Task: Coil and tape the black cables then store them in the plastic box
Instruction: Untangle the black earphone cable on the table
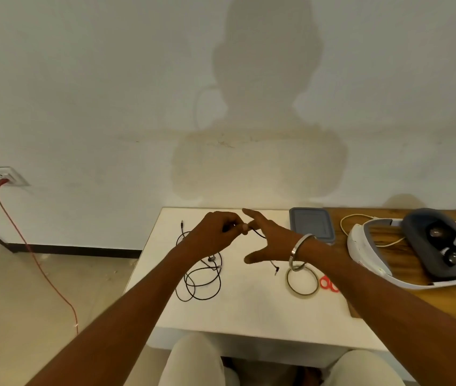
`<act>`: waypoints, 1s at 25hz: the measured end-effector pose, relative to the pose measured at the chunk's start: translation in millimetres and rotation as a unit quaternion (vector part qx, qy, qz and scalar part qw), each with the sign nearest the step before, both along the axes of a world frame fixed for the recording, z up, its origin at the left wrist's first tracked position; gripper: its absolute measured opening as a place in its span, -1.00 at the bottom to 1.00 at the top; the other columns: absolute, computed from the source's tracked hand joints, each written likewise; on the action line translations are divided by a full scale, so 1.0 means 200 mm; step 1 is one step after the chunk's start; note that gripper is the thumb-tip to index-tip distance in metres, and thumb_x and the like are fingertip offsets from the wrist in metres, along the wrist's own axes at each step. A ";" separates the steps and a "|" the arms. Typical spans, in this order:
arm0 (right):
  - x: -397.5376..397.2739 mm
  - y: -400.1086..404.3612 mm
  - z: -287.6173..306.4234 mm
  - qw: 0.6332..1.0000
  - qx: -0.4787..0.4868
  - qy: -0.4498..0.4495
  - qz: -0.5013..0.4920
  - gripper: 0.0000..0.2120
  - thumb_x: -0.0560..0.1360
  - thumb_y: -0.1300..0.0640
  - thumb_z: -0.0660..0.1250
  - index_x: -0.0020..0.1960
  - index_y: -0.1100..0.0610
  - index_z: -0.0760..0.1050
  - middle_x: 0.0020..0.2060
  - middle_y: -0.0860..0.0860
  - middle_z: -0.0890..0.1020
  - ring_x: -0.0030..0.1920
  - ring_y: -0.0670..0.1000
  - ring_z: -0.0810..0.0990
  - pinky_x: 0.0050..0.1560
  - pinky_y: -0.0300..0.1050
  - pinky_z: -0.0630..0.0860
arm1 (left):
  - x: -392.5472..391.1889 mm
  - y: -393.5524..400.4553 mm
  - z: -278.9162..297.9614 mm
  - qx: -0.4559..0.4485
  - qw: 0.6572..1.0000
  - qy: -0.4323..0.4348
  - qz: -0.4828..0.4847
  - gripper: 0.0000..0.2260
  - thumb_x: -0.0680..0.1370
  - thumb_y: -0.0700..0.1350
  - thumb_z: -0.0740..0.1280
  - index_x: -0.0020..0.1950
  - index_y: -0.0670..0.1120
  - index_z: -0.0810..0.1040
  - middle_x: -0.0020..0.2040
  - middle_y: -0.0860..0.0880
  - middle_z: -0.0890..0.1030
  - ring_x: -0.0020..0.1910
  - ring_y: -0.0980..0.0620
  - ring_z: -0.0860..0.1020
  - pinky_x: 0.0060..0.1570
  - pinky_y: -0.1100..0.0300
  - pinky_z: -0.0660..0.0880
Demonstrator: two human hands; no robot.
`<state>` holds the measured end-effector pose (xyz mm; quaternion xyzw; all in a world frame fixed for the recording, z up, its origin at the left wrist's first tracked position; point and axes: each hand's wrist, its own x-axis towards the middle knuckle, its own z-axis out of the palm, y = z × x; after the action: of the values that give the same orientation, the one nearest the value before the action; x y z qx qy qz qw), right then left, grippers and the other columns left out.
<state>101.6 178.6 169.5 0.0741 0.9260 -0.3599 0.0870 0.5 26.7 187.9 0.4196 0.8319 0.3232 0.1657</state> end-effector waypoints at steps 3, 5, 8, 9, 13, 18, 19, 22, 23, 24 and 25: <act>-0.07 -0.08 0.02 0.995 -0.012 0.094 -0.033 -0.65 0.51 0.16 0.31 0.27 0.11 0.36 0.03 0.06 0.63 0.05 0.05 0.60 0.16 0.08 0.52 | 0.01 0.02 -0.01 0.006 1.000 -0.012 -0.014 -0.80 0.60 -0.02 0.27 -0.11 -0.07 0.61 -0.25 -0.03 0.66 -0.42 0.19 0.50 -0.34 0.41 0.35; -0.08 -0.09 0.02 0.995 0.002 0.091 -0.038 -0.79 0.57 0.24 0.18 0.19 0.15 0.41 -0.10 0.09 0.67 -0.11 0.09 0.63 0.03 0.03 0.57 | 0.00 0.01 -0.01 -0.001 1.000 0.003 -0.004 -0.80 0.61 -0.04 0.25 -0.10 -0.09 0.59 -0.25 -0.07 0.63 -0.43 0.19 0.44 -0.36 0.37 0.32; -0.07 -0.10 0.01 0.992 0.103 0.076 0.008 -0.71 0.58 0.27 0.16 0.29 0.16 0.35 -0.11 0.07 0.68 -0.17 0.05 0.58 -0.10 -0.16 0.47 | 0.00 0.00 -0.04 -0.010 1.000 0.016 -0.005 -0.87 0.61 -0.05 0.25 -0.05 -0.03 0.56 -0.35 0.02 0.51 -0.43 0.16 0.38 -0.35 0.30 0.30; -0.07 -0.09 0.00 0.986 0.148 0.074 0.028 -0.67 0.57 0.29 0.17 0.33 0.17 0.31 -0.07 0.07 0.68 -0.10 0.06 0.59 -0.08 -0.18 0.43 | 0.00 0.00 -0.05 -0.013 1.000 0.017 -0.005 -0.89 0.60 -0.03 0.25 -0.03 -0.02 0.54 -0.37 0.04 0.49 -0.42 0.16 0.39 -0.35 0.29 0.31; -0.07 -0.02 -0.04 0.959 0.276 0.059 0.040 -0.59 0.55 0.32 0.17 0.38 0.16 0.28 0.03 0.06 0.65 0.08 0.10 0.58 0.15 -0.09 0.41 | -0.02 -0.03 -0.10 -0.023 1.000 0.000 0.015 -0.82 0.59 0.04 0.26 -0.04 -0.06 0.55 -0.43 0.08 0.46 -0.44 0.10 0.40 -0.39 0.30 0.31; -0.02 0.11 -0.12 0.941 0.335 0.034 -0.045 -0.62 0.54 0.32 0.12 0.32 0.10 0.33 -0.01 0.05 0.63 0.03 0.10 0.58 0.13 -0.08 0.32 | -0.07 -0.10 -0.14 -0.047 0.999 0.003 0.024 -0.79 0.57 0.11 0.27 -0.20 0.07 0.57 -0.29 -0.15 0.60 -0.37 -0.06 0.50 -0.35 0.20 0.42; -0.01 0.13 -0.14 0.940 0.336 0.018 -0.059 -0.62 0.53 0.33 0.12 0.32 0.10 0.33 -0.04 0.05 0.61 0.03 0.10 0.58 0.15 -0.07 0.32 | -0.08 -0.11 -0.15 -0.051 0.998 0.002 0.029 -0.79 0.56 0.13 0.28 -0.22 0.09 0.56 -0.24 -0.16 0.64 -0.37 -0.04 0.52 -0.36 0.18 0.45; 0.03 0.22 -0.19 0.932 0.346 -0.032 -0.108 -0.66 0.54 0.30 0.14 0.29 0.13 0.36 -0.11 0.03 0.55 0.03 0.12 0.58 0.19 -0.01 0.36 | -0.11 -0.15 -0.16 -0.069 0.997 0.007 0.041 -0.78 0.54 0.15 0.30 -0.24 0.08 0.56 -0.24 -0.13 0.66 -0.42 0.07 0.49 -0.38 0.19 0.45; 0.05 0.24 -0.20 0.926 0.352 -0.050 -0.125 -0.70 0.55 0.28 0.15 0.26 0.13 0.38 -0.04 0.04 0.58 0.05 0.11 0.58 0.23 0.00 0.39 | -0.11 -0.16 -0.15 -0.075 0.996 0.012 0.044 -0.78 0.54 0.14 0.31 -0.23 0.06 0.57 -0.30 -0.09 0.64 -0.45 0.11 0.46 -0.37 0.23 0.42; 0.07 0.26 -0.21 0.920 0.358 -0.071 -0.142 -0.73 0.56 0.25 0.15 0.24 0.14 0.39 0.03 0.06 0.59 0.08 0.11 0.57 0.28 0.04 0.38 | -0.11 -0.17 -0.15 -0.083 0.995 0.019 0.046 -0.78 0.54 0.12 0.31 -0.22 0.03 0.57 -0.37 -0.03 0.59 -0.48 0.18 0.43 -0.39 0.31 0.37; 0.08 0.27 -0.20 0.915 0.359 -0.098 -0.156 -0.75 0.57 0.23 0.15 0.23 0.14 0.40 0.09 0.08 0.59 0.12 0.11 0.55 0.32 0.07 0.36 | -0.11 -0.18 -0.14 -0.090 0.994 0.026 0.048 -0.78 0.55 0.11 0.31 -0.21 0.01 0.57 -0.43 0.04 0.53 -0.50 0.19 0.42 -0.40 0.37 0.32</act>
<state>118.5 233.1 128.7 0.2786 0.9564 -0.0028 0.0874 -22.4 -9.1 160.0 0.3707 0.8809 0.2433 0.1654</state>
